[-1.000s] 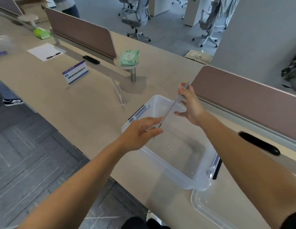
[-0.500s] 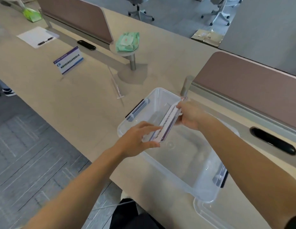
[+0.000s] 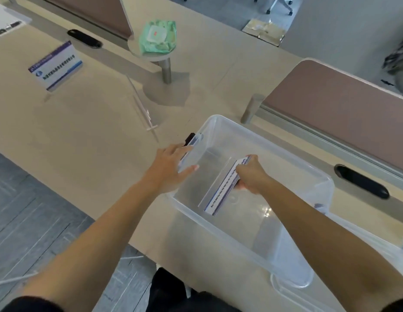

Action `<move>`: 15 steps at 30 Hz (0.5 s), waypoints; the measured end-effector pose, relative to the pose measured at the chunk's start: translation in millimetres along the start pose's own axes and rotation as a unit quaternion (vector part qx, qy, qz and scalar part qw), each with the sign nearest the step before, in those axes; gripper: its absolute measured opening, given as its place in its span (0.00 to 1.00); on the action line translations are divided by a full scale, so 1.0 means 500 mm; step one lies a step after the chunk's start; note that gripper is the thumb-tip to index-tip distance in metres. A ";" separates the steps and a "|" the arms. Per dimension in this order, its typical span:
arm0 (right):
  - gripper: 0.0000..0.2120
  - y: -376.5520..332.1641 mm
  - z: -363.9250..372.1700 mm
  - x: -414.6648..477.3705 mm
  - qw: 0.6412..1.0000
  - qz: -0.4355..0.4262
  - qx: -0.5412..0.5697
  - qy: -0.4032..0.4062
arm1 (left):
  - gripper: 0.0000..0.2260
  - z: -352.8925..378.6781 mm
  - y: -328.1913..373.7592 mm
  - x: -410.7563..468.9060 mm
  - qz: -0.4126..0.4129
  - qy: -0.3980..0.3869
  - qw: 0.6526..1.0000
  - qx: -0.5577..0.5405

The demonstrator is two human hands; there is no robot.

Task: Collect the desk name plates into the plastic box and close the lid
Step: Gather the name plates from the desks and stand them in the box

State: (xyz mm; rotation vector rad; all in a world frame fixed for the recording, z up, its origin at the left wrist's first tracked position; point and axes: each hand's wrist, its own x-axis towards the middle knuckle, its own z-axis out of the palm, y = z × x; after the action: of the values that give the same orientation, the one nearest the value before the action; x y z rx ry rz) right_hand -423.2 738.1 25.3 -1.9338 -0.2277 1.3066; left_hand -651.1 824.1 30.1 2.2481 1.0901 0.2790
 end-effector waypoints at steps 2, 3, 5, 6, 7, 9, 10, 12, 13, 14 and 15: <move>0.21 0.002 0.020 0.016 1.000 0.009 0.000 -0.008 | 0.27 0.015 -0.011 0.006 -0.025 -0.014 0.999 -0.036; 0.22 0.001 0.028 0.022 1.000 0.018 0.008 -0.012 | 0.27 0.019 -0.016 0.007 -0.032 -0.008 0.998 -0.049; 0.25 -0.003 0.035 0.030 0.999 0.026 0.015 -0.015 | 0.24 0.024 -0.019 0.011 -0.029 0.001 0.998 -0.057; 0.25 -0.002 0.037 0.034 1.000 0.025 0.003 -0.014 | 0.22 0.025 -0.018 0.012 -0.036 0.004 0.997 -0.074; 0.25 -0.001 0.038 0.039 1.000 0.023 -0.012 -0.014 | 0.19 0.024 -0.018 0.012 -0.055 0.005 0.992 -0.110; 0.29 0.006 0.037 0.046 1.000 0.018 -0.017 -0.010 | 0.16 0.023 -0.017 0.009 -0.106 0.003 0.975 -0.196; 0.31 0.013 0.035 0.045 1.000 0.008 -0.001 -0.012 | 0.16 0.024 -0.019 0.008 -0.121 0.008 0.966 -0.227; 0.36 0.036 0.027 0.036 0.999 -0.026 0.011 -0.017 | 0.17 0.026 -0.022 0.009 -0.125 0.014 0.960 -0.250; 0.38 0.051 0.024 0.026 0.999 -0.034 -0.003 -0.030 | 0.17 0.025 -0.023 0.009 -0.123 0.012 0.961 -0.248; 0.41 0.069 0.024 0.014 0.998 -0.030 -0.020 -0.055 | 0.18 0.023 -0.023 0.009 -0.123 0.009 0.962 -0.242; 0.45 0.085 0.026 0.004 0.996 -0.015 -0.039 -0.084 | 0.18 0.022 -0.024 0.009 -0.121 0.006 0.963 -0.240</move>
State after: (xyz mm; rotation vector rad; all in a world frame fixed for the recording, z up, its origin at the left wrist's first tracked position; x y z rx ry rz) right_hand -444.5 716.8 -7.4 -1.8777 -0.3954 1.4612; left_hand -651.0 828.4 13.8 1.6721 1.1469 0.4039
